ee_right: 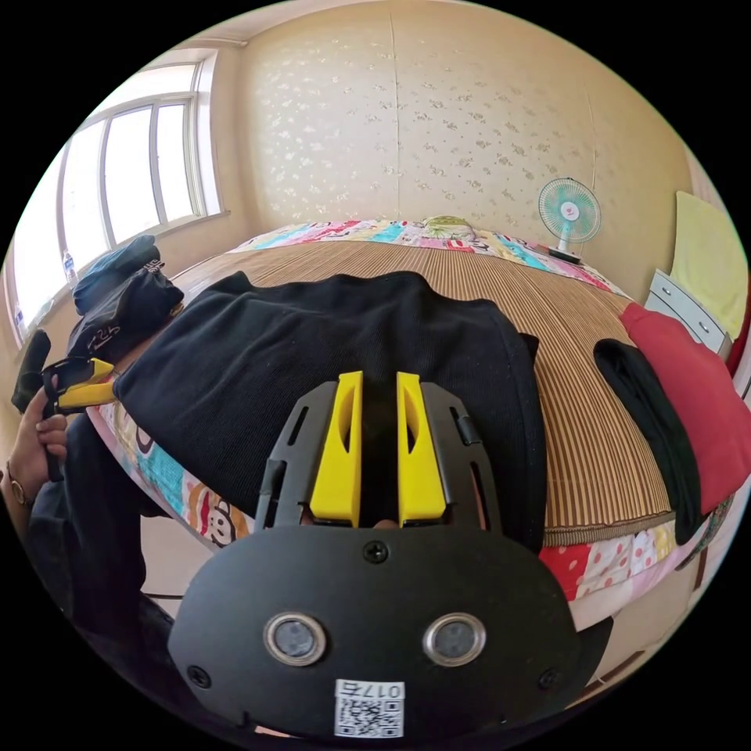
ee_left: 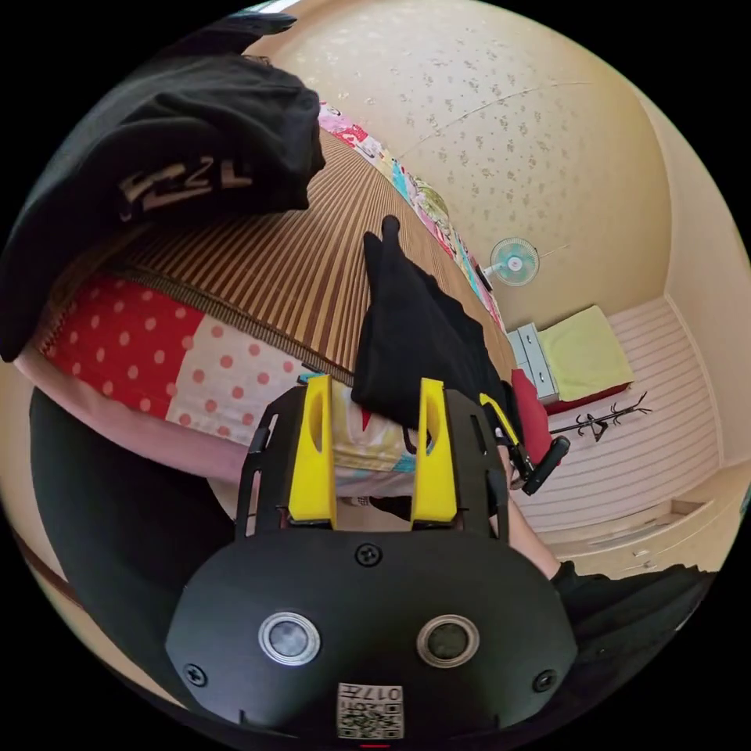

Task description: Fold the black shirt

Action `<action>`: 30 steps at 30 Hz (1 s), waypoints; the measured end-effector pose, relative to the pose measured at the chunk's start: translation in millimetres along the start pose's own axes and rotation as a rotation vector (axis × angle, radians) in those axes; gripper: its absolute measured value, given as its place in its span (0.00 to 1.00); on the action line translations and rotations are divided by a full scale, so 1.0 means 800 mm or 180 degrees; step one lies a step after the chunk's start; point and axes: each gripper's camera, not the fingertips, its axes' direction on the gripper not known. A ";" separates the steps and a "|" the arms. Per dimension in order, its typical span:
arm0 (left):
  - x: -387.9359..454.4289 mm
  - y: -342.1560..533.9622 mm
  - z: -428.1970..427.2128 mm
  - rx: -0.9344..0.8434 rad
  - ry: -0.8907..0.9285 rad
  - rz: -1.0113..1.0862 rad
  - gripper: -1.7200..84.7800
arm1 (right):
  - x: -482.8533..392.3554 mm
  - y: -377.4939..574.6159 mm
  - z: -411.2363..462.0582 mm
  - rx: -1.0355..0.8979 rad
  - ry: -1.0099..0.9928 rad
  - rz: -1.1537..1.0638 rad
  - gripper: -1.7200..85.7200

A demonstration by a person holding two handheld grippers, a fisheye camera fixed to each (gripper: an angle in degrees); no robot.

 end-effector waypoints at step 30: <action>0.110 0.007 -0.027 0.0646 0.0766 0.0441 0.07 | -0.083 -0.043 -0.006 0.0217 0.0551 -0.0014 0.11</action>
